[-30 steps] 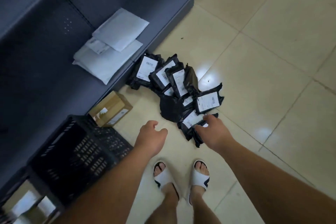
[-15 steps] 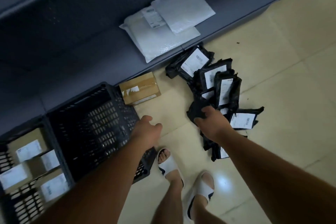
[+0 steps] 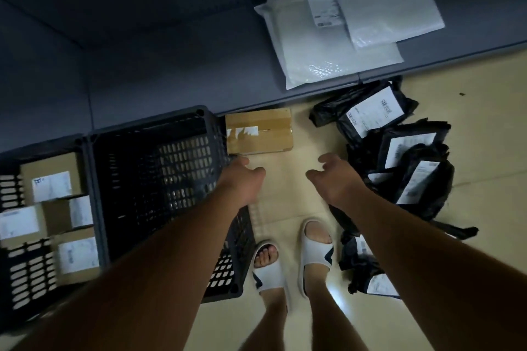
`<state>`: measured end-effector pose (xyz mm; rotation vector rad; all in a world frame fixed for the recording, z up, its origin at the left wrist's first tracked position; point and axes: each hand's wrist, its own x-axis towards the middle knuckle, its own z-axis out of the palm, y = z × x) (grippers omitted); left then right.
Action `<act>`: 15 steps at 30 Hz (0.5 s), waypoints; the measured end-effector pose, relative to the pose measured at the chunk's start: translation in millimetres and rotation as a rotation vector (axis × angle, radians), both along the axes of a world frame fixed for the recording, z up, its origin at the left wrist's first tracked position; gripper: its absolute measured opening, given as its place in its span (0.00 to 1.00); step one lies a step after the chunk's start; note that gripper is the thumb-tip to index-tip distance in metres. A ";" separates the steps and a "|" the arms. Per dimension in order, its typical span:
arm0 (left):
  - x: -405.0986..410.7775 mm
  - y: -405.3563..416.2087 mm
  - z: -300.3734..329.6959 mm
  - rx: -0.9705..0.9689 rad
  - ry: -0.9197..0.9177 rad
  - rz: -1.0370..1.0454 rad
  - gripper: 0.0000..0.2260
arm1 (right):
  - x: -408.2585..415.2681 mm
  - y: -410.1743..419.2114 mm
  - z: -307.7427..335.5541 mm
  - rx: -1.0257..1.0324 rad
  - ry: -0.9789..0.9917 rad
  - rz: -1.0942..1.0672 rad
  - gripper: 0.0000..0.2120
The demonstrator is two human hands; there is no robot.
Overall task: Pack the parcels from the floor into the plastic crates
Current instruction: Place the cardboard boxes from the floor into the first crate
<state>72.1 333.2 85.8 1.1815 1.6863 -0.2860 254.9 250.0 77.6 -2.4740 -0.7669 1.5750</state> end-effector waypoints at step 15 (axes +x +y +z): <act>22.0 49.8 -139.3 0.115 0.120 0.288 0.32 | 9.8 64.7 -156.2 -0.024 0.069 -0.003 0.30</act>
